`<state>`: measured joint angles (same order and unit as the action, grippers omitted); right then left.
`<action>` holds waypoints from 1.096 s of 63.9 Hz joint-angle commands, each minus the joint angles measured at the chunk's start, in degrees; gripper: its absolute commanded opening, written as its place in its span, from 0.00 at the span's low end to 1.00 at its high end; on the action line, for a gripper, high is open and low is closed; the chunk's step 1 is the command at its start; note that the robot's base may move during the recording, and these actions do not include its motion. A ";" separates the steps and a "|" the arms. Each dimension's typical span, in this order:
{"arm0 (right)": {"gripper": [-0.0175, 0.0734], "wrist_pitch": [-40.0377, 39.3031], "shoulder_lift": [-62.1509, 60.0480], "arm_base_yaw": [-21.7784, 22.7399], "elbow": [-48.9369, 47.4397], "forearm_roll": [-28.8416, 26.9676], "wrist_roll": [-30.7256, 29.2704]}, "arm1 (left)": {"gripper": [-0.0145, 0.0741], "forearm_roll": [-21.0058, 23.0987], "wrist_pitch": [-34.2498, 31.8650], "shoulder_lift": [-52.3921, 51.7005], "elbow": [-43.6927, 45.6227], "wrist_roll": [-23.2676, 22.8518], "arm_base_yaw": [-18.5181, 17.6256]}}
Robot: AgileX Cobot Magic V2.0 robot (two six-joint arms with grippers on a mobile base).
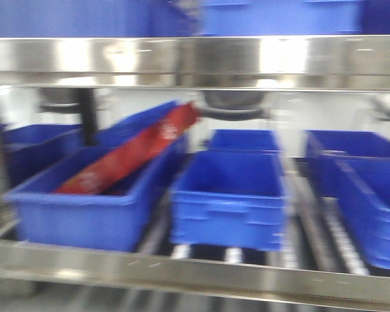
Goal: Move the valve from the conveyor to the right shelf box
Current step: 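Drive up to the steel shelf and align with a blue bin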
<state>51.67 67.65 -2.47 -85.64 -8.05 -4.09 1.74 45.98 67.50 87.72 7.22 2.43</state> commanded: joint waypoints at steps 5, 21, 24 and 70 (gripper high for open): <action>0.01 -3.78 -0.88 0.04 -0.95 0.50 -0.36 | 0.04 0.61 -2.89 -0.43 0.53 -0.35 -0.36; 0.01 -3.78 -0.88 0.04 -0.95 0.50 -0.36 | 0.04 0.61 -2.96 -0.43 0.53 -0.35 -0.36; 0.01 -3.78 -0.88 0.04 -0.95 0.50 -0.36 | 0.04 0.61 -2.96 -0.43 0.53 -0.35 -0.36; 0.01 -3.78 -0.88 0.04 -0.95 0.50 -0.36 | 0.04 0.61 -3.75 -0.43 0.53 -0.35 -0.36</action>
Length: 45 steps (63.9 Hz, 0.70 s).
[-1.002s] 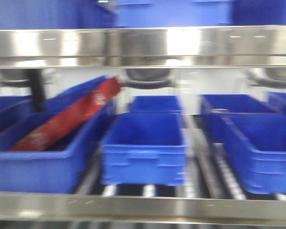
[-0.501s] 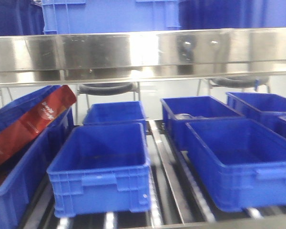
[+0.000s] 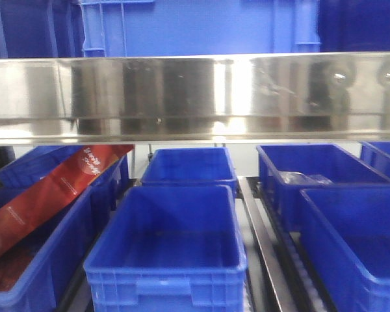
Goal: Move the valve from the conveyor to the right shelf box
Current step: 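Drive up to the steel shelf and align with a blue bin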
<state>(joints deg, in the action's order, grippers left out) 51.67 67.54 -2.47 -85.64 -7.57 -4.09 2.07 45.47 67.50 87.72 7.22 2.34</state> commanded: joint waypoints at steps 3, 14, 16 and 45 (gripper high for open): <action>0.01 -3.78 -0.76 0.04 -0.95 0.03 -0.36 | 0.04 0.28 -3.24 -0.43 0.53 -0.35 -0.27; 0.01 -3.78 -0.76 0.04 -0.95 0.03 -0.36 | 0.04 0.28 -3.24 -0.43 0.53 -0.35 -0.27; 0.01 -3.78 -0.76 0.04 -0.95 0.03 -0.36 | 0.04 0.28 -3.24 -0.43 0.53 -0.35 -0.27; 0.01 -3.78 -0.76 0.04 -0.95 0.03 -0.36 | 0.04 0.28 -3.24 -0.43 0.53 -0.35 -0.27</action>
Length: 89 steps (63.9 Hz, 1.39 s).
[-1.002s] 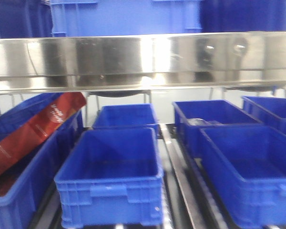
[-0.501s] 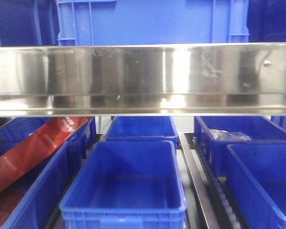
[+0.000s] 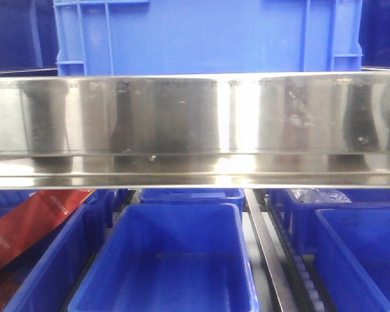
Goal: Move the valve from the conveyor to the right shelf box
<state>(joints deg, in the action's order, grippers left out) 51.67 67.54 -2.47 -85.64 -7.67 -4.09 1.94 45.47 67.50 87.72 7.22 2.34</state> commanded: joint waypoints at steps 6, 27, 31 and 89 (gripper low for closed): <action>0.01 -3.78 -0.76 0.04 -0.95 0.13 -0.36 | 0.04 0.40 -3.24 -0.43 0.53 -0.35 -0.27; 0.01 -3.78 -0.76 0.04 -0.95 0.13 -0.36 | 0.04 0.40 -3.24 -0.43 0.53 -0.35 -0.27; 0.01 -3.78 -0.76 0.04 -0.95 0.13 -0.36 | 0.04 0.40 -3.24 -0.43 0.53 -0.35 -0.27; 0.01 -5.20 -0.76 0.04 -0.95 0.13 -0.36 | 0.04 0.40 -3.24 -0.43 0.53 -0.35 -0.27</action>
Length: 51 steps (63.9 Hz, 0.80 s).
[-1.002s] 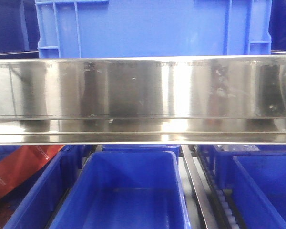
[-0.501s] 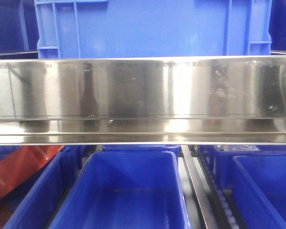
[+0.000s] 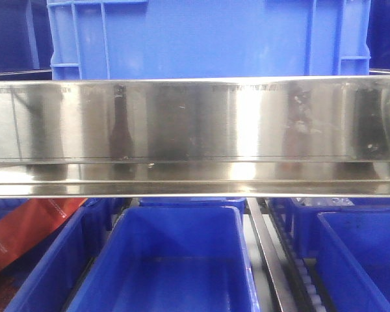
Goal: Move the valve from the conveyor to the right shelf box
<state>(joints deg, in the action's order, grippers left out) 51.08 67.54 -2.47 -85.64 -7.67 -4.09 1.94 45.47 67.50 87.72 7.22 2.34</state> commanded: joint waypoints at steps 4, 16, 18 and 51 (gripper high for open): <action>0.01 -4.01 -0.76 0.04 -0.95 -0.02 -0.36 | 0.04 0.52 -3.24 -0.43 0.53 -0.35 -0.27; 0.01 -5.56 -0.63 -0.11 -2.77 -1.03 -0.80 | 0.04 2.55 -6.88 -0.06 1.22 0.80 -0.57; 0.01 -5.70 -0.21 -0.67 -4.08 -1.91 -1.81 | 0.04 3.03 -7.01 0.33 1.93 1.51 -1.09; 0.01 -6.14 19.15 -17.62 -24.89 -2.37 -2.88 | 0.04 3.34 -4.12 24.69 27.15 1.82 -25.19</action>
<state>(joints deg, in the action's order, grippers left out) 48.42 84.21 -18.90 -109.01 -10.01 -6.44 4.76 42.95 88.73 112.63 8.92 -20.27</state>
